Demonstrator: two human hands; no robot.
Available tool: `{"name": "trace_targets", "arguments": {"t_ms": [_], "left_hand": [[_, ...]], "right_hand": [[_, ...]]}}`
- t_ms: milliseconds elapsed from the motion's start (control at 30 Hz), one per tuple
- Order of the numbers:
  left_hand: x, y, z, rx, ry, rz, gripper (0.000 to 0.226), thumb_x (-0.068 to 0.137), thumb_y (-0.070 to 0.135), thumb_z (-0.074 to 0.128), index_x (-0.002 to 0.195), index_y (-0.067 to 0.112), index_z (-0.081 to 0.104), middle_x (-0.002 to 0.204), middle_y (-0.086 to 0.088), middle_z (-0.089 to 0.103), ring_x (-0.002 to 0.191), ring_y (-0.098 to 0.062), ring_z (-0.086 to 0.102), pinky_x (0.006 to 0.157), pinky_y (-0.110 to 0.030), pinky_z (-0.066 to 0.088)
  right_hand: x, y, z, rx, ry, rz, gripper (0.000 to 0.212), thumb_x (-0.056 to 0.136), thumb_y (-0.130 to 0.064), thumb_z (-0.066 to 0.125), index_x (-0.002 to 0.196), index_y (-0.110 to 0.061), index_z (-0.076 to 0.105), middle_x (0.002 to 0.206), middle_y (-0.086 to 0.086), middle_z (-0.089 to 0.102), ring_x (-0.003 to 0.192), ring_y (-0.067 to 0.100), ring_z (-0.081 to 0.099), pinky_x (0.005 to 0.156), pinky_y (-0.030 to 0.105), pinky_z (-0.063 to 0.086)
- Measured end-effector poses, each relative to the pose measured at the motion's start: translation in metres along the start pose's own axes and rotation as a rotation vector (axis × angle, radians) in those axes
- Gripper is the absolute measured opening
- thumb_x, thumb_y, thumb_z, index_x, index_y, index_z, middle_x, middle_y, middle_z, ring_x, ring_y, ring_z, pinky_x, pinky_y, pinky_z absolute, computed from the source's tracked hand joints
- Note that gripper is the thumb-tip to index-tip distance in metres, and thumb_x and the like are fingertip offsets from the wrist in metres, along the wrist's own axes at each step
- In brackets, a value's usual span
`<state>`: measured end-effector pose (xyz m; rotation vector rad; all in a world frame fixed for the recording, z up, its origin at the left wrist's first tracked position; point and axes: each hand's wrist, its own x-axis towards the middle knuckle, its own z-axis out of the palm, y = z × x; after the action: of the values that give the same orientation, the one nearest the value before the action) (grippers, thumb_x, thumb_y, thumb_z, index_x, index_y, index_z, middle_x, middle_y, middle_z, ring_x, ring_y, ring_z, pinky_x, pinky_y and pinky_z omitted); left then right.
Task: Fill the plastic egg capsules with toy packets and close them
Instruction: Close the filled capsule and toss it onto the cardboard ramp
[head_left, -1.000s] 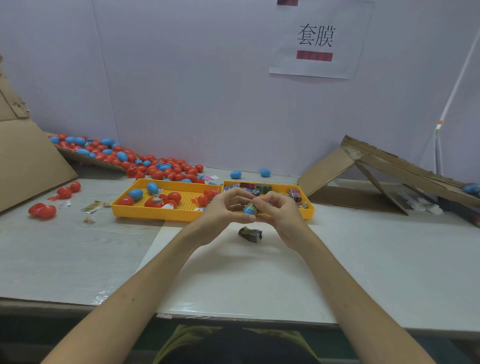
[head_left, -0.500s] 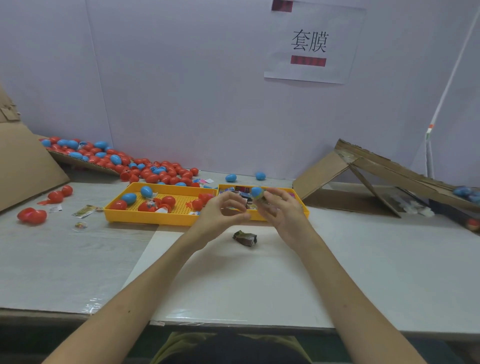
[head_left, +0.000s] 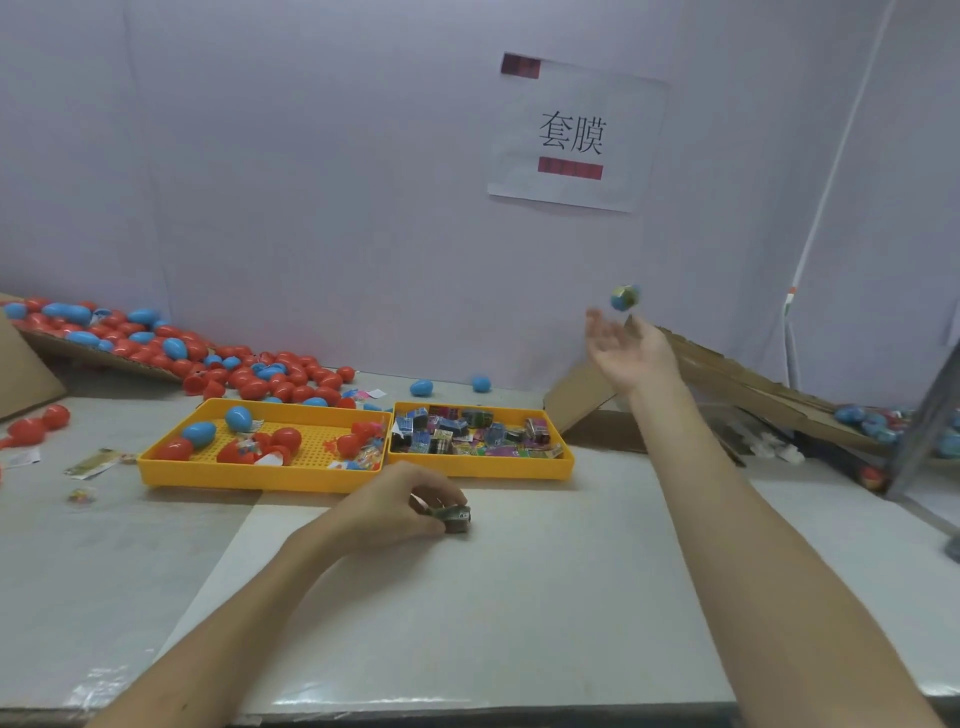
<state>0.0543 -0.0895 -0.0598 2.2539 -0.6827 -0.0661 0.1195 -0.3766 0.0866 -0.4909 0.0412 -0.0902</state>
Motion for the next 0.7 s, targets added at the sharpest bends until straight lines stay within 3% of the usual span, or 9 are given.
{"name": "trace_targets", "arguments": {"t_ms": [67,167,233,300,400,533,700], "left_hand": [[0.0,-0.002,0.001,-0.005,0.004,-0.017,0.037,0.084,0.008,0.077,0.114,0.028,0.074,0.107,0.011,0.073,0.1,-0.003,0.066,0.087,-0.02,0.055],[-0.001,-0.005,0.003,-0.032,0.033,-0.005,0.041,0.082,0.008,0.079,0.113,0.033,0.07,0.103,0.01,0.071,0.095,0.002,0.065,0.082,-0.017,0.054],[-0.003,-0.005,0.004,-0.028,0.063,0.001,0.045,0.081,0.011,0.081,0.114,0.038,0.065,0.102,0.012,0.07,0.094,0.003,0.063,0.078,-0.016,0.053],[-0.003,-0.005,0.004,-0.024,0.085,-0.004,0.051,0.081,0.013,0.082,0.118,0.041,0.061,0.102,0.013,0.07,0.093,0.003,0.063,0.076,-0.015,0.052],[-0.002,-0.005,0.005,-0.001,0.086,-0.009,0.054,0.081,0.015,0.082,0.123,0.039,0.058,0.1,0.014,0.07,0.091,0.003,0.063,0.076,-0.016,0.052],[-0.003,-0.004,0.005,0.026,0.084,-0.005,0.043,0.082,0.014,0.082,0.116,0.03,0.062,0.099,0.013,0.071,0.09,0.003,0.065,0.073,-0.014,0.05],[-0.003,0.0,0.002,0.033,0.073,-0.019,0.049,0.082,0.011,0.082,0.115,0.029,0.05,0.099,0.01,0.071,0.086,0.006,0.065,0.076,-0.016,0.051]], "right_hand": [[-0.001,-0.005,-0.005,-0.085,0.035,0.021,0.044,0.108,-0.026,0.044,0.143,-0.001,0.036,0.13,0.024,0.056,0.112,0.034,0.062,0.087,0.041,0.053],[-0.018,0.026,-0.025,-0.563,-0.037,0.048,0.021,0.105,-0.02,0.046,0.117,-0.006,0.056,0.107,0.014,0.066,0.094,0.025,0.067,0.076,0.033,0.055],[-0.037,0.057,-0.036,-0.836,-0.134,0.014,0.018,0.103,-0.015,0.05,0.105,-0.012,0.067,0.095,0.005,0.073,0.082,0.017,0.068,0.065,0.026,0.056],[-0.054,0.089,-0.052,-1.1,-0.269,-0.088,0.022,0.097,-0.004,0.055,0.094,-0.016,0.073,0.085,-0.002,0.076,0.072,0.012,0.067,0.06,0.021,0.053],[-0.069,0.126,-0.079,-1.45,-0.494,-0.232,0.038,0.084,0.011,0.057,0.085,-0.022,0.076,0.086,-0.011,0.073,0.076,0.0,0.064,0.065,0.014,0.048],[-0.078,0.134,-0.094,-1.6,-0.627,-0.276,0.053,0.075,0.016,0.054,0.089,-0.028,0.077,0.101,-0.005,0.066,0.081,0.001,0.062,0.067,0.013,0.045],[-0.08,0.133,-0.101,-1.657,-0.641,-0.24,0.04,0.078,0.009,0.06,0.094,-0.021,0.082,0.098,-0.006,0.066,0.082,0.012,0.063,0.063,0.02,0.047]]}}
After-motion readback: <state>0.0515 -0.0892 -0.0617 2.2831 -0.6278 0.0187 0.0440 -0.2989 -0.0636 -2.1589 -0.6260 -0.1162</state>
